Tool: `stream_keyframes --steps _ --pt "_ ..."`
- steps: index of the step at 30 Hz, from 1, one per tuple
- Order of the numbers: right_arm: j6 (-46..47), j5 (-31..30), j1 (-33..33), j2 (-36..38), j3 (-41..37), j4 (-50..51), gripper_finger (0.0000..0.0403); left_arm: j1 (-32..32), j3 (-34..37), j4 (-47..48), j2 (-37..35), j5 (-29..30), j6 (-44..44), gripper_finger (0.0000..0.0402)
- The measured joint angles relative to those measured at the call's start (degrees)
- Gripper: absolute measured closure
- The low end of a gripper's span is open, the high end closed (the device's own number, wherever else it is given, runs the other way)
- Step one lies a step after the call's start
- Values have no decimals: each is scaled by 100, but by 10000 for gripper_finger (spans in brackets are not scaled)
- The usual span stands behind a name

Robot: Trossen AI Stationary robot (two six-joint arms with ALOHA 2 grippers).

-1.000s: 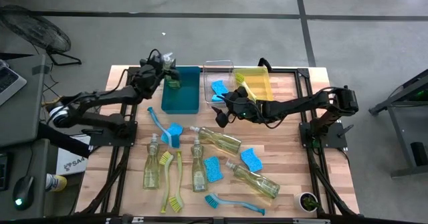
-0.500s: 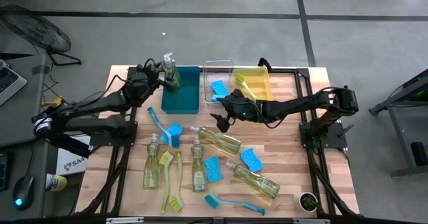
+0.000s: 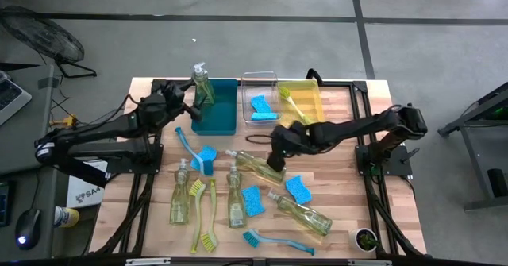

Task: Pick & Place Kitchen Sink Supplies
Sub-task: Put the blue sponge into the transparent bin

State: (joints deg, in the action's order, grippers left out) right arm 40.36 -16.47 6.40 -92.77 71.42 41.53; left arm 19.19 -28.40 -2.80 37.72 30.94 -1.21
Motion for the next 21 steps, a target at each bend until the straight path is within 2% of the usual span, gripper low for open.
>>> stream_keyframes --steps 4,7,15,21 --pt "1454 480 374 0 -27 1195 48 -184 0 -22 -61 0 18 62" --pt "2291 912 672 0 -244 1432 48 -247 0 -19 -59 -2 96 62" --pt "3761 1107 1327 0 -785 764 48 -237 0 -13 -59 -188 84 62" --pt "4333 1106 1466 -33 -1436 -21 48 -237 0 -2 -59 -188 76 62"
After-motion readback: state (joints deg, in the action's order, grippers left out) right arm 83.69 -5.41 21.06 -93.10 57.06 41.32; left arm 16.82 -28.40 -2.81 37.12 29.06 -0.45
